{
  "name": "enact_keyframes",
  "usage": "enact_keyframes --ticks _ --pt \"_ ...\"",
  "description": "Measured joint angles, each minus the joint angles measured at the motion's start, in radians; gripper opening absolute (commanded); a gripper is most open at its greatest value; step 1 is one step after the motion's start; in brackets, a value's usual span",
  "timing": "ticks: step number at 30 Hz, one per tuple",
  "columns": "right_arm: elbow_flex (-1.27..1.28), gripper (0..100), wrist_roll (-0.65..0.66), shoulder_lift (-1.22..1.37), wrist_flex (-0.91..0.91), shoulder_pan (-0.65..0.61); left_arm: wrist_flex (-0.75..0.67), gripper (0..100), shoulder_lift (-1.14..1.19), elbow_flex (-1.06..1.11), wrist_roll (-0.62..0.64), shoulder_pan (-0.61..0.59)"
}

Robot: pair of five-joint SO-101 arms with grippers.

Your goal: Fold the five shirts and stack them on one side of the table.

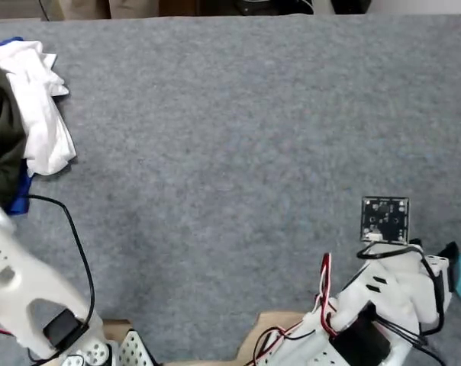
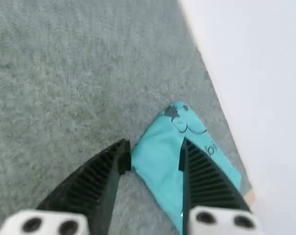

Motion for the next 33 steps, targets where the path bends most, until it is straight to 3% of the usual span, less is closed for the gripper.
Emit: enact_keyframes --ticks 3,7,20,25,33 --pt "0.025 18.2 0.000 0.000 0.000 0.000 0.015 17 0.121 -0.124 0.012 0.023" --pt "0.046 18.2 0.000 0.000 0.000 0.000 0.044 1 0.224 -0.253 0.038 0.029" --pt "0.098 18.2 0.000 0.000 -0.100 0.000 0.522 2 0.233 -0.735 0.048 0.176" --pt "0.098 18.2 0.000 0.000 -0.100 0.000 0.614 2 0.221 -0.752 0.060 0.273" --pt "0.098 18.2 -0.009 0.000 -0.100 0.000 0.623 2 0.097 -0.740 0.232 0.411"
